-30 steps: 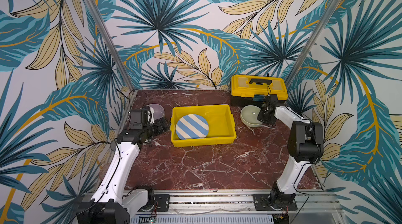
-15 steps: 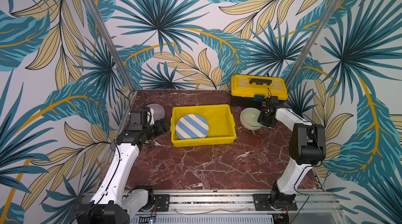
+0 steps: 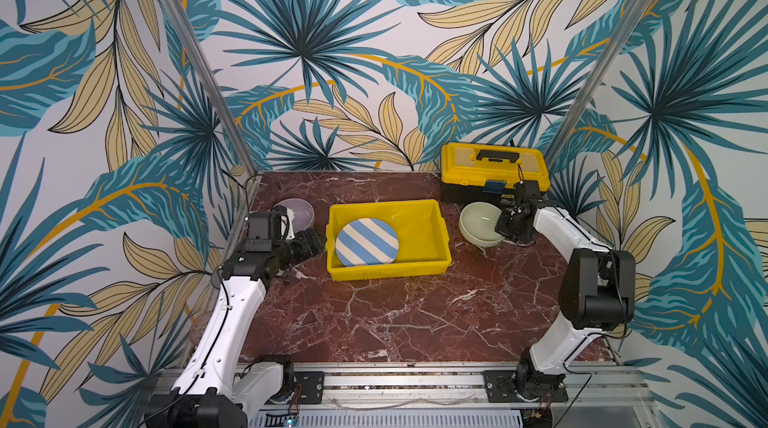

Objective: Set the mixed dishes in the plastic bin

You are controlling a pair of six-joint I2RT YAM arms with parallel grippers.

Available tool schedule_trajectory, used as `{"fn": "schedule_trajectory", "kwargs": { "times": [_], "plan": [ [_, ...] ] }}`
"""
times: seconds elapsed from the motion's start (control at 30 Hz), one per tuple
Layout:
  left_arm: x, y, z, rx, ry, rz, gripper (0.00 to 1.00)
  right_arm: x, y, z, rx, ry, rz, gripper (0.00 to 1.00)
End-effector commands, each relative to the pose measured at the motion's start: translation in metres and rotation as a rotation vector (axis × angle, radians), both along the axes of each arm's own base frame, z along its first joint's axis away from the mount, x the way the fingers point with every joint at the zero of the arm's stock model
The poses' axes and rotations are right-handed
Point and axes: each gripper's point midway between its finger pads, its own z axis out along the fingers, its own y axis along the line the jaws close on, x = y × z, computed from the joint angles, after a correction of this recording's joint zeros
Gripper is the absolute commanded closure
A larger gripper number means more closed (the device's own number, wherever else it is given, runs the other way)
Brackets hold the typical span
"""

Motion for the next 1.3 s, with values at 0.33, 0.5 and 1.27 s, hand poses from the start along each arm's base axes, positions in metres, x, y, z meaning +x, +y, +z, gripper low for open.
{"fn": "schedule_trajectory", "kwargs": {
  "times": [0.33,0.5,1.27],
  "plan": [
    [-0.003,-0.001,0.005,-0.013,-0.022,-0.008,0.18,-0.007,0.034,0.075,0.049,-0.129,0.135,1.0],
    [-0.005,-0.004,0.008,-0.035,-0.024,-0.018,0.18,-0.004,0.054,0.098,0.058,-0.17,0.189,1.0],
    [-0.006,-0.006,-0.003,-0.023,-0.002,-0.045,0.18,0.018,0.19,0.122,0.1,-0.176,0.458,1.0]
  ]
}}
